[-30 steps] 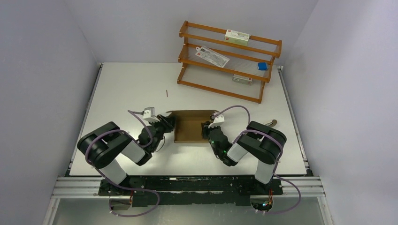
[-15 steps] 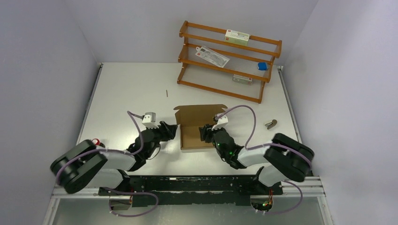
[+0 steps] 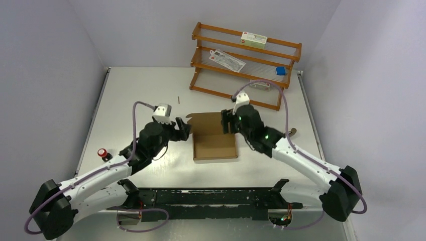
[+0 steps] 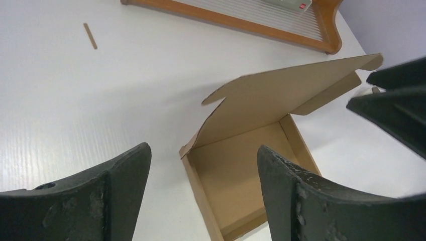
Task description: Fold the paper box
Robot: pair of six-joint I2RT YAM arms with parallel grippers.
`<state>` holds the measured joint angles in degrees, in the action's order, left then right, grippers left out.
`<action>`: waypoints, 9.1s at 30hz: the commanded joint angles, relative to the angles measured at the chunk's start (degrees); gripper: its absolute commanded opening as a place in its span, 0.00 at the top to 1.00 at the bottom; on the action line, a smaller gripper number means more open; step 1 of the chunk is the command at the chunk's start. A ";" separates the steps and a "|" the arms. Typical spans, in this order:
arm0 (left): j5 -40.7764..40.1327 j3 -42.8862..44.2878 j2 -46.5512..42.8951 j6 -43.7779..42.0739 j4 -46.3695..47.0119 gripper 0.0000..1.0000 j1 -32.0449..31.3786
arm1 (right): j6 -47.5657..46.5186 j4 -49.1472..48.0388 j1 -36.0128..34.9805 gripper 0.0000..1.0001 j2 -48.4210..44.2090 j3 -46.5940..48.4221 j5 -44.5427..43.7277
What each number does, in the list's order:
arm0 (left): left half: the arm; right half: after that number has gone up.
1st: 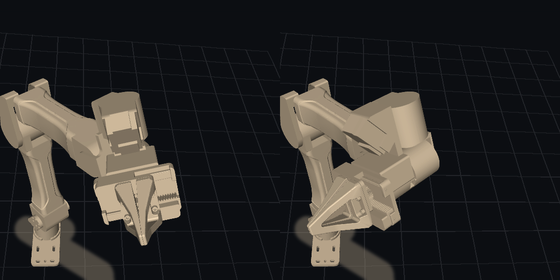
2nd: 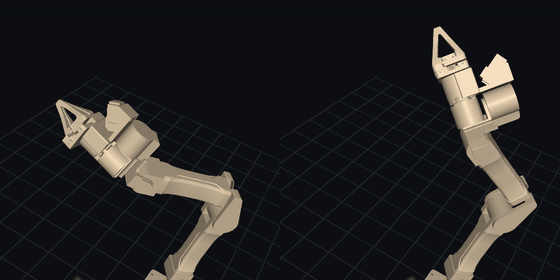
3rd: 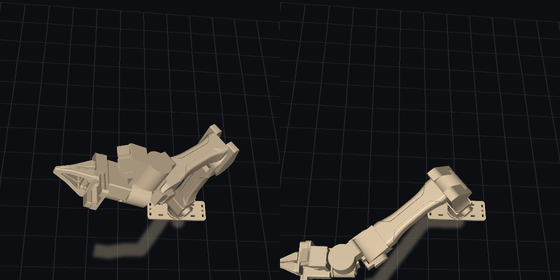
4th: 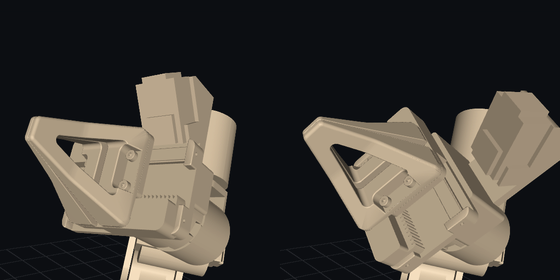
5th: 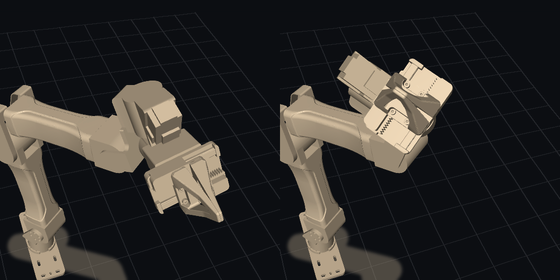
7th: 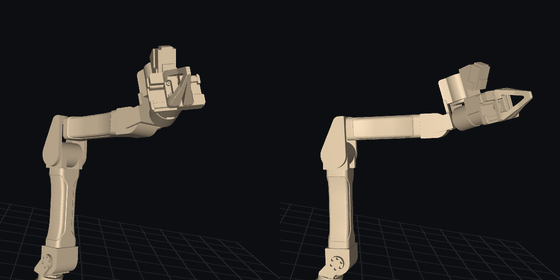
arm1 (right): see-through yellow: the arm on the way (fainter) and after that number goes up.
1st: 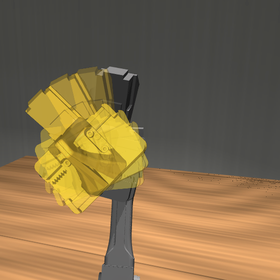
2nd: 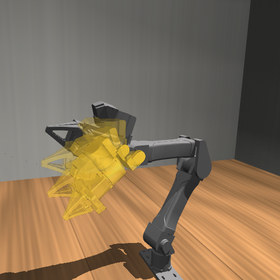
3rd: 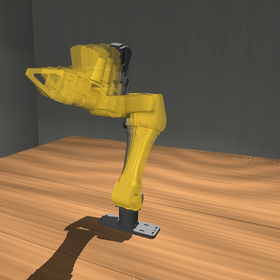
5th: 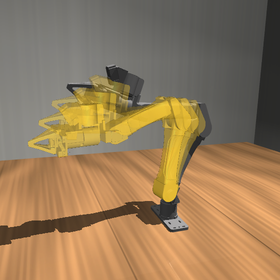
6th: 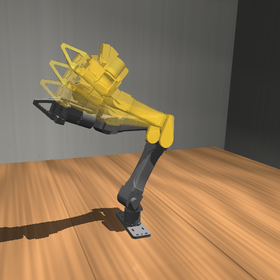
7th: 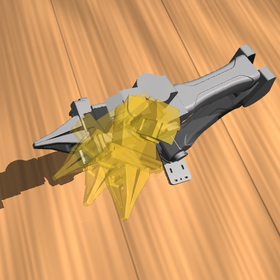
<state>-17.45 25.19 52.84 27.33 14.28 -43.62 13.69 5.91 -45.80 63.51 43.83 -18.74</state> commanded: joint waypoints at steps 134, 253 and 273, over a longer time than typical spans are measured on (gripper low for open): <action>33.81 39.81 31.73 -12.80 -28.51 0.94 17.21 | 7.28 5.29 6.84 1.00 21.28 20.67 5.03; 9.83 -3.21 -11.37 11.30 -18.08 0.17 14.26 | 1.76 0.51 -3.06 0.60 35.81 13.86 16.63; 19.30 -4.84 9.42 11.02 -5.28 0.77 14.38 | 3.26 -8.58 -3.15 0.61 34.78 7.51 15.89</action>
<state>-0.03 21.37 61.30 38.79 6.68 -29.65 16.25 -4.75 -48.86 96.88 53.25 -2.33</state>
